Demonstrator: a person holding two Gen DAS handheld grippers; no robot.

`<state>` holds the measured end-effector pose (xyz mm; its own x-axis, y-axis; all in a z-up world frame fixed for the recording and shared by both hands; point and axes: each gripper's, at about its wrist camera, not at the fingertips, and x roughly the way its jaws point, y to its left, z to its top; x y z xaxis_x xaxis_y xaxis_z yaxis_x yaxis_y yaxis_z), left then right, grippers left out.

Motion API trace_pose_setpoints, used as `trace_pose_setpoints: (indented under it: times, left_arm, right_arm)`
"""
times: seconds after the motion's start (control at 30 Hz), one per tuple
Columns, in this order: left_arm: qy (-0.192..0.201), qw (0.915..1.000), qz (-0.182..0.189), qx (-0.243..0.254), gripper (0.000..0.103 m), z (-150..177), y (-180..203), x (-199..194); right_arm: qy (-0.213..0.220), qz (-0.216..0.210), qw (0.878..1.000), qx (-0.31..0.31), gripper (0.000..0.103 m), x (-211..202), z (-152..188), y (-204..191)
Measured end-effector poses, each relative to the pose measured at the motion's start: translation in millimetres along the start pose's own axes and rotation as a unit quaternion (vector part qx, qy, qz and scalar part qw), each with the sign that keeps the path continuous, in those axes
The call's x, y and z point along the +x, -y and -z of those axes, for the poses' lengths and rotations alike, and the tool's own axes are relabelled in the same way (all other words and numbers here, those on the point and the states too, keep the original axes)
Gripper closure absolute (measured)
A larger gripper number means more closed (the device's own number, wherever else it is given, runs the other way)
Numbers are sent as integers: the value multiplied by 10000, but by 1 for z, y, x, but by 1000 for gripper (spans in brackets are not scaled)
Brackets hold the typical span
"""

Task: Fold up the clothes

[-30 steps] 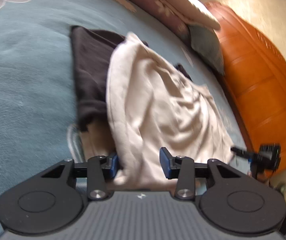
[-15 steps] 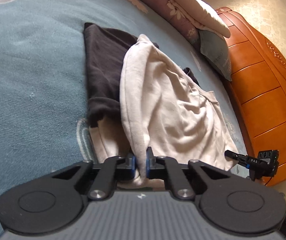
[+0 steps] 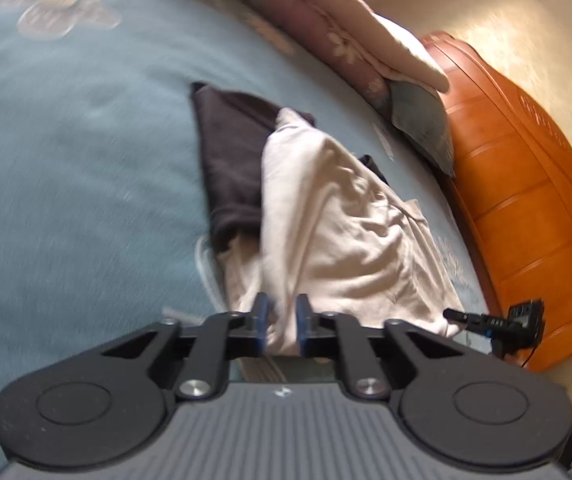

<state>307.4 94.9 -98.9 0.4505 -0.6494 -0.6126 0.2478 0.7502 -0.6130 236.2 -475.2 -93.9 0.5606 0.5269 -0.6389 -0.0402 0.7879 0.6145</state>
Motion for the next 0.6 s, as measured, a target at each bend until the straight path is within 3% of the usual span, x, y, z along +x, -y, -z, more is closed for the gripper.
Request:
trace_pose_setpoints:
  times: [0.03, 0.13, 0.23, 0.27, 0.43, 0.5, 0.6]
  left_arm:
    - [15, 9998, -74, 167, 71, -6, 5, 1]
    - [78, 9987, -139, 484, 70, -25, 16, 9]
    - [105, 9974, -150, 698, 56, -51, 24, 31]
    - [111, 9973, -176, 704, 56, -60, 24, 40]
    - [64, 9985, -120, 522, 53, -94, 18, 84]
    - [13, 9987, -226, 454, 53, -101, 13, 101]
    - [-52, 9989, -334, 311, 52, -107, 4, 118]
  right_arm:
    - [7, 26, 10000, -2, 80, -2, 0, 0]
    - [68, 89, 9999, 35, 80, -7, 1, 3]
    - [153, 113, 9998, -15, 75, -10, -3, -2]
    - [178, 115, 9998, -47, 71, -11, -5, -4]
    - [374, 389, 9971, -529, 69, -16, -32, -19]
    - [540, 331, 9962, -595, 58, -16, -49, -19]
    - [628, 238, 9960, -588, 55, 1, -78, -14]
